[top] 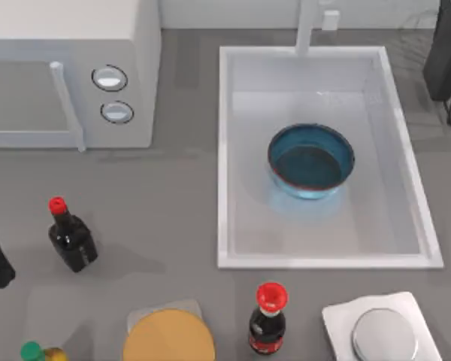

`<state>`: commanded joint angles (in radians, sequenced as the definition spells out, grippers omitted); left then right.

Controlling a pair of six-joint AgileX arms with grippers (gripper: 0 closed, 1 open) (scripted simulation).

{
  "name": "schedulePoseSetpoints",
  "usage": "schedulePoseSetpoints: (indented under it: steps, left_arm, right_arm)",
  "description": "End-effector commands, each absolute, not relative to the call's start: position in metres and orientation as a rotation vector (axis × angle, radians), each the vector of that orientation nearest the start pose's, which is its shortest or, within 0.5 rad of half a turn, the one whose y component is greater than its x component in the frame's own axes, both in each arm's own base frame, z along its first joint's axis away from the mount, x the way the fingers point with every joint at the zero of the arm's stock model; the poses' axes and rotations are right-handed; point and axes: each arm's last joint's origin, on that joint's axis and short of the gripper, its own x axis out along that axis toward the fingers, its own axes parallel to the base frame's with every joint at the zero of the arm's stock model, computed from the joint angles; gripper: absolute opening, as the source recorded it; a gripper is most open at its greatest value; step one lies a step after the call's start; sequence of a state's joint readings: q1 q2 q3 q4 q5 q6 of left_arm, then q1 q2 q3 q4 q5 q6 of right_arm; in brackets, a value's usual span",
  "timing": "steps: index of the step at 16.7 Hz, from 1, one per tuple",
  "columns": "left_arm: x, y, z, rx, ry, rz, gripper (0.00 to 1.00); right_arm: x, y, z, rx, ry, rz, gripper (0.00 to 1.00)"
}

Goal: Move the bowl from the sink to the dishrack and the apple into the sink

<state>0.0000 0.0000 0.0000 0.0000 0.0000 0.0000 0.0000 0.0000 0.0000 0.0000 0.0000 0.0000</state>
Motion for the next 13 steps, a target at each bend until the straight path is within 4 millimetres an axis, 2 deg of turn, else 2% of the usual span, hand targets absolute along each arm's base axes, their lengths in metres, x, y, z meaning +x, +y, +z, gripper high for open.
schedulePoseSetpoints:
  steps: [3,5,10,13]
  left_arm:
    - [0.106,-0.001,0.16,0.0,0.0,0.0,1.0]
    - [0.106,-0.001,0.16,0.0,0.0,0.0,1.0]
    - [0.106,-0.001,0.16,0.0,0.0,0.0,1.0]
    - [0.106,-0.001,0.16,0.0,0.0,0.0,1.0]
  right_arm:
    - [0.106,-0.001,0.162,0.004,0.001,0.003,1.0]
    - [0.105,0.001,0.174,0.021,0.006,0.019,1.0]
    - [0.111,0.008,0.236,0.108,0.092,0.081,1.0]
    - [0.131,0.017,0.28,0.169,0.226,0.109,1.0]
